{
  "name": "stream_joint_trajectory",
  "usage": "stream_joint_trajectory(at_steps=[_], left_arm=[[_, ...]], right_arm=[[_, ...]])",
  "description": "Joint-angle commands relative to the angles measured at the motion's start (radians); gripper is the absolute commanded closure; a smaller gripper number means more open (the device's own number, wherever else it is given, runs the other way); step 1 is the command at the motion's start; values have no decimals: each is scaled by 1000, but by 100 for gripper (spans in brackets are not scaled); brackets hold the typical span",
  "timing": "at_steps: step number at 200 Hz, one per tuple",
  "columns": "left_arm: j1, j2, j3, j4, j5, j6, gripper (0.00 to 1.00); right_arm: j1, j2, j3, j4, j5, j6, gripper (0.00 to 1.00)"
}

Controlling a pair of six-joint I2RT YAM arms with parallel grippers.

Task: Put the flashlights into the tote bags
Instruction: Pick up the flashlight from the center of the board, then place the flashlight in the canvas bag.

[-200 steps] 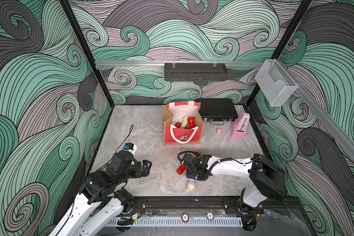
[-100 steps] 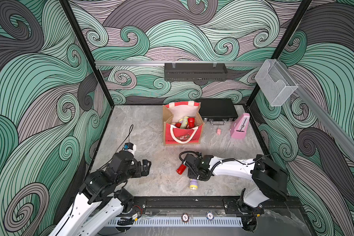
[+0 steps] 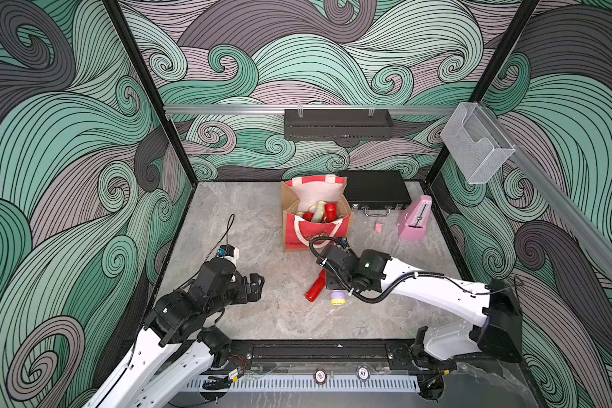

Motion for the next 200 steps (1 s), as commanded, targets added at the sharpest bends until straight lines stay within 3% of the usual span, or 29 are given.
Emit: stream_joint_trajectory(at_steps=[1,65,120,168,200], left_arm=[[-2,12,-11,61,3,10,2],[-2,58,-11,123,14,31,2],[1,169,102,118,-10,58,1],[1,217,139,135,13,20,1],[1,238,179,154,-5,-26,1]], right_arm=[[1,-35,122,-126,121,-85,100],[-64,124,596,-171,180,-349,100],[-212,335,918,-207,48,-500,100],[-322,465,1050,-210,-12,-599,100],[-385,584,1149,-210,-56,-585,100]])
